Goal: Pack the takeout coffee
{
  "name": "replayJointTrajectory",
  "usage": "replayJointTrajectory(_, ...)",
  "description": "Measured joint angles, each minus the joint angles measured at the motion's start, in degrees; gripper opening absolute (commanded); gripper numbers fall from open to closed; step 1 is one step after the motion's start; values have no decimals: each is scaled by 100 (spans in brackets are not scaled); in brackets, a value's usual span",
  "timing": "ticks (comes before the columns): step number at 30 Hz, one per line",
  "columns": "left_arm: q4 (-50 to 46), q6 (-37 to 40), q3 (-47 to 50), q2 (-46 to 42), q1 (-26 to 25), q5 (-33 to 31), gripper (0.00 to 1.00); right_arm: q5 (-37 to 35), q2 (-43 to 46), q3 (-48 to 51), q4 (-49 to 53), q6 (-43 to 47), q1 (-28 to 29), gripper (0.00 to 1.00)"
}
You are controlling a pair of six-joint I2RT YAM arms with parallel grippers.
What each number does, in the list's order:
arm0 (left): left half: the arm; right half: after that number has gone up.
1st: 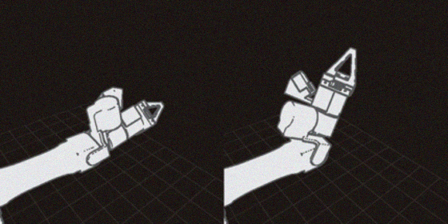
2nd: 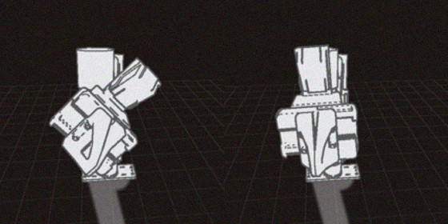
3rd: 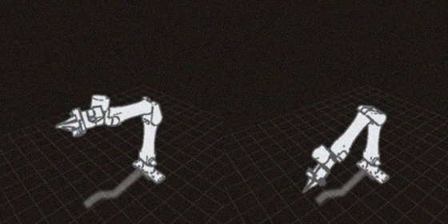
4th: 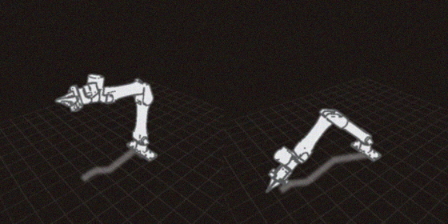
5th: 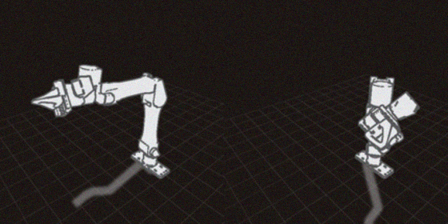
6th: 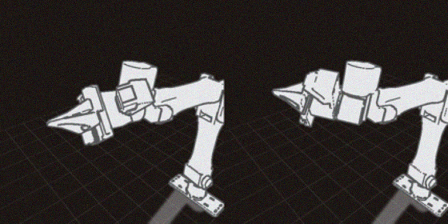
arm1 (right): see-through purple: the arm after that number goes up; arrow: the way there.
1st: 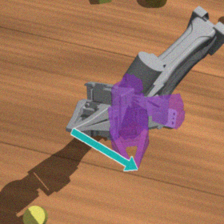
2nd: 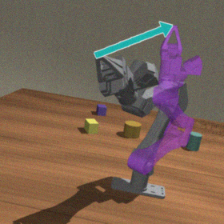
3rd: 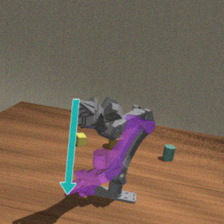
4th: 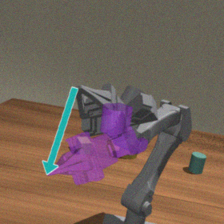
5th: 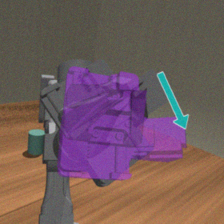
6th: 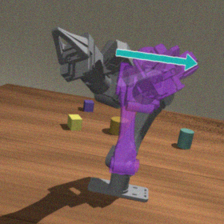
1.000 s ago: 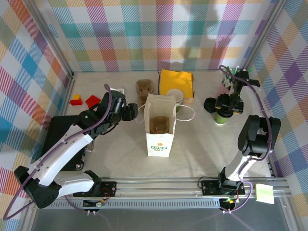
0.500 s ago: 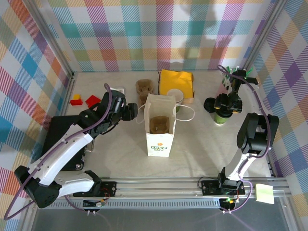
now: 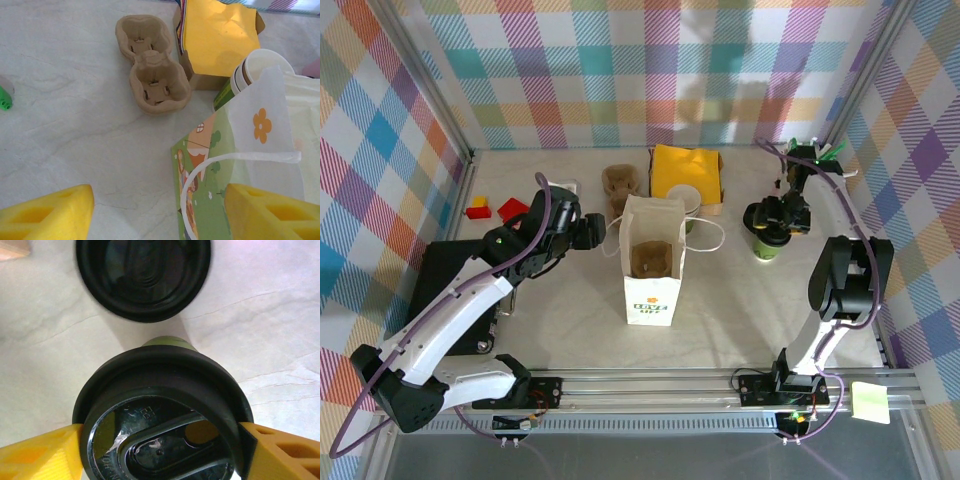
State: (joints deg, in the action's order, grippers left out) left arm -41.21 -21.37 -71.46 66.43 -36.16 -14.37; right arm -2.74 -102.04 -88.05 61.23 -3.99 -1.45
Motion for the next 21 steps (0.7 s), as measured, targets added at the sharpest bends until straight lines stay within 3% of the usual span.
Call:
replayJointTrajectory(10,-2,-2,20,0,11,0,70,-7,278,328,63,-114,1016,76)
replayJointTrajectory(21,-2,-4,52,-7,35,24,70,153,378,402,203,-155,1220,81)
